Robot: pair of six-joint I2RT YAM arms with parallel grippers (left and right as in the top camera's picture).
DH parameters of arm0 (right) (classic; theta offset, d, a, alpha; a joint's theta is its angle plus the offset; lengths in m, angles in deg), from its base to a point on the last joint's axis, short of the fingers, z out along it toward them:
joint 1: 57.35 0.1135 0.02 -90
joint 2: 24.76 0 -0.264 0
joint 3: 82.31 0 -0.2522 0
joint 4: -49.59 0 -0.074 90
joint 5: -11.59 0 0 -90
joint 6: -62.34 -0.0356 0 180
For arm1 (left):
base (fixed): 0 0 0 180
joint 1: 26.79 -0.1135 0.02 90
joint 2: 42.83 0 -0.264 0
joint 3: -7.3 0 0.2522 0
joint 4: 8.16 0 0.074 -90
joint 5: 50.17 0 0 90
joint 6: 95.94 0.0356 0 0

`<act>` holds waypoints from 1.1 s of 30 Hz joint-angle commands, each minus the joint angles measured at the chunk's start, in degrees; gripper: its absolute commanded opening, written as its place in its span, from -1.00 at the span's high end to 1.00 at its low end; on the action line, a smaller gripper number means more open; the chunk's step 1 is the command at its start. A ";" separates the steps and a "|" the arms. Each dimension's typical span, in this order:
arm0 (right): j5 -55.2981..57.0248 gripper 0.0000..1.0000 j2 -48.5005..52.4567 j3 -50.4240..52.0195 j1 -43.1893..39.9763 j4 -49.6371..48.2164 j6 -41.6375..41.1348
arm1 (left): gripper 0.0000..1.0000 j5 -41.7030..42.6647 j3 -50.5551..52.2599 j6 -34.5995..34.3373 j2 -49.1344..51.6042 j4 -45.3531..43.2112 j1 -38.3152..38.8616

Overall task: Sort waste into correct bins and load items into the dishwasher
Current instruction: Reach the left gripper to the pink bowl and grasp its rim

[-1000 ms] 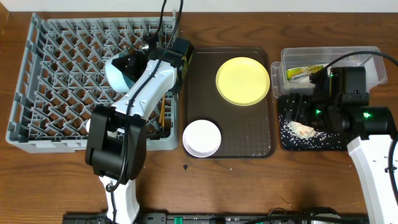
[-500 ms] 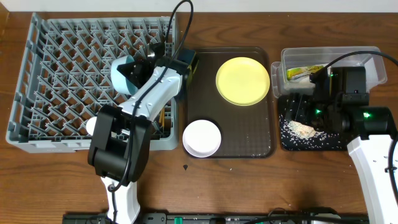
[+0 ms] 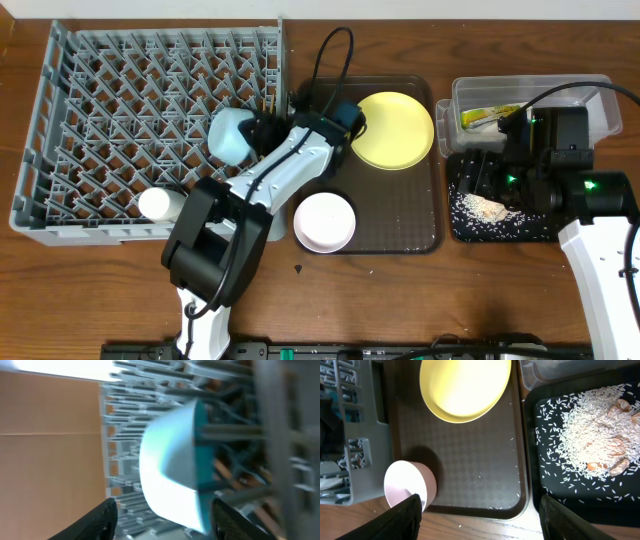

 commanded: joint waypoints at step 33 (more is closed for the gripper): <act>0.61 -0.47 -0.52 -0.37 0.00 -0.72 -1.68 | 0.66 76.48 14.53 -19.19 -14.84 -21.55 11.52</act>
